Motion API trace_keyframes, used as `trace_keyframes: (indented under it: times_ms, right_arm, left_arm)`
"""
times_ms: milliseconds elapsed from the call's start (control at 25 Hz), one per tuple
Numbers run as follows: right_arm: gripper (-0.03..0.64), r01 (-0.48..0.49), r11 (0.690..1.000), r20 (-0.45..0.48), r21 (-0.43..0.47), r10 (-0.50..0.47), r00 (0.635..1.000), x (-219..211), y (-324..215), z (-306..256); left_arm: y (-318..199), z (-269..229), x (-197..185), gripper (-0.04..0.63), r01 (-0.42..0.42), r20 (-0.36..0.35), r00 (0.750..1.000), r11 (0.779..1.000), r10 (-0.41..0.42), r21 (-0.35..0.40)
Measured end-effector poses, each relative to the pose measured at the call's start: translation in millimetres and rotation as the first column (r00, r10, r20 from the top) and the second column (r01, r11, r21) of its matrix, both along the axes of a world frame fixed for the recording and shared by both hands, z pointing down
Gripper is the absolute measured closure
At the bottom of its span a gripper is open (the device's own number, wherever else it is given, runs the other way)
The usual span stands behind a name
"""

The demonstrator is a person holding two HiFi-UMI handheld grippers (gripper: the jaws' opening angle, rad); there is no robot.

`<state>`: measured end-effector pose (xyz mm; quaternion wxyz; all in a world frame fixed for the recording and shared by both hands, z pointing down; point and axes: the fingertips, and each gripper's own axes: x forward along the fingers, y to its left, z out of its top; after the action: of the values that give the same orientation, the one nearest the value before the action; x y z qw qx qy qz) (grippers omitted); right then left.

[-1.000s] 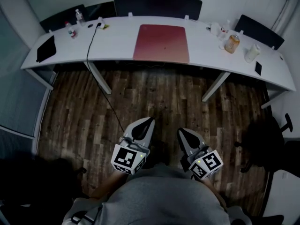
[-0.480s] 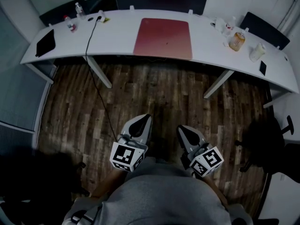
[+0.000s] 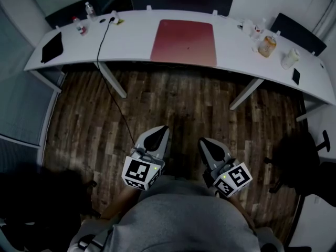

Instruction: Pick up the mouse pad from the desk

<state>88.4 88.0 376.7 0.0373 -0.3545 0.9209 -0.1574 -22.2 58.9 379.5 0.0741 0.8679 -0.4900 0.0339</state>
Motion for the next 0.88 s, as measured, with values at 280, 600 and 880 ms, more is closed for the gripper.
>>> trace_keyframes:
  times_ms: [280,600,880]
  right_arm:
    - [0.615,0.021,1.000,0.018,-0.022,-0.021,1.000,15.4,-9.0,5.8]
    - [0.615,0.037,0.998,0.027,-0.056,-0.036,0.999,11.1,-23.2,18.7]
    - [0.615,0.017,0.999,0.001,-0.035,-0.017,1.000,17.0,-59.2,19.0]
  left_arm:
    - [-11.8,-10.6,2.1,0.595,0.053,0.041,0.998,0.998,-0.055,0.043]
    - [-25.7,-3.3,-22.6,0.595,0.125,0.044,0.991,0.992,-0.125,0.017]
    - [-71.5,-1.9,-22.6,0.595,0.112,0.018,0.993,0.993,-0.112,0.038]
